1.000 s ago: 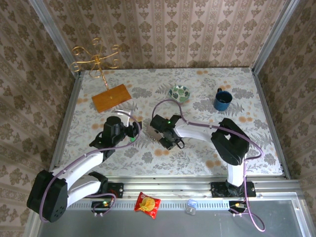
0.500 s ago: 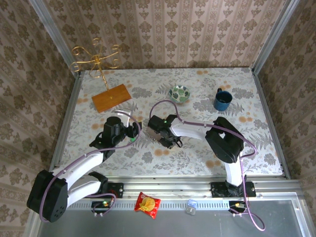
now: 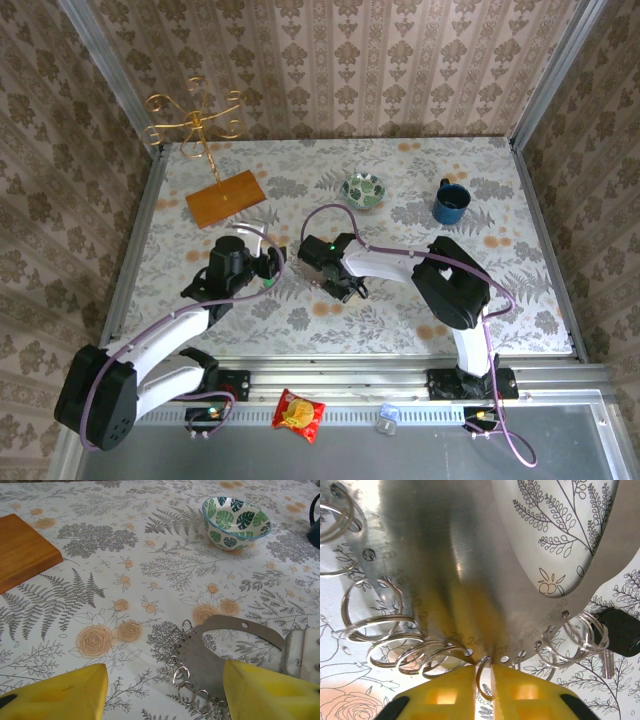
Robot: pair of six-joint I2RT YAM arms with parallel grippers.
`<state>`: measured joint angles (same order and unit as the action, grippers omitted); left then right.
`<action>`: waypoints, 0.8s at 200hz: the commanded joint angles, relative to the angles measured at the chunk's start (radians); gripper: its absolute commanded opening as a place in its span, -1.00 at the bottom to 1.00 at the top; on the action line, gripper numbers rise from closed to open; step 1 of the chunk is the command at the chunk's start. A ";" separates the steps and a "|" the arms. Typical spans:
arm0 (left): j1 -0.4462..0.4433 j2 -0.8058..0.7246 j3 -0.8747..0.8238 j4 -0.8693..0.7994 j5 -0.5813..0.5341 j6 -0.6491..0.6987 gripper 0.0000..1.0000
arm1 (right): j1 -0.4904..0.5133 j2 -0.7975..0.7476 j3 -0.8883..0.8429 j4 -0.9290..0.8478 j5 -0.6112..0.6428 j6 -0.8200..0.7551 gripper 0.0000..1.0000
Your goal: Put the keys on the keyring
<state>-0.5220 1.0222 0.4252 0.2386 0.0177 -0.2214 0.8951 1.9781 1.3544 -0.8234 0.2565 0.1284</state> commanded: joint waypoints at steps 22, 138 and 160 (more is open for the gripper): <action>0.005 -0.042 -0.006 -0.001 -0.042 0.011 0.23 | 0.006 -0.016 0.029 -0.034 0.010 -0.013 -0.97; 0.008 -0.063 -0.021 -0.002 -0.059 0.007 0.20 | -0.156 -0.114 -0.081 0.111 -0.540 0.119 -1.00; 0.008 -0.059 -0.020 0.000 -0.056 0.006 0.20 | -0.160 -0.096 -0.089 0.109 -0.524 0.119 -1.00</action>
<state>-0.5220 0.9730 0.4183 0.2340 -0.0269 -0.2211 0.7311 1.8709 1.2762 -0.7181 -0.2157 0.2253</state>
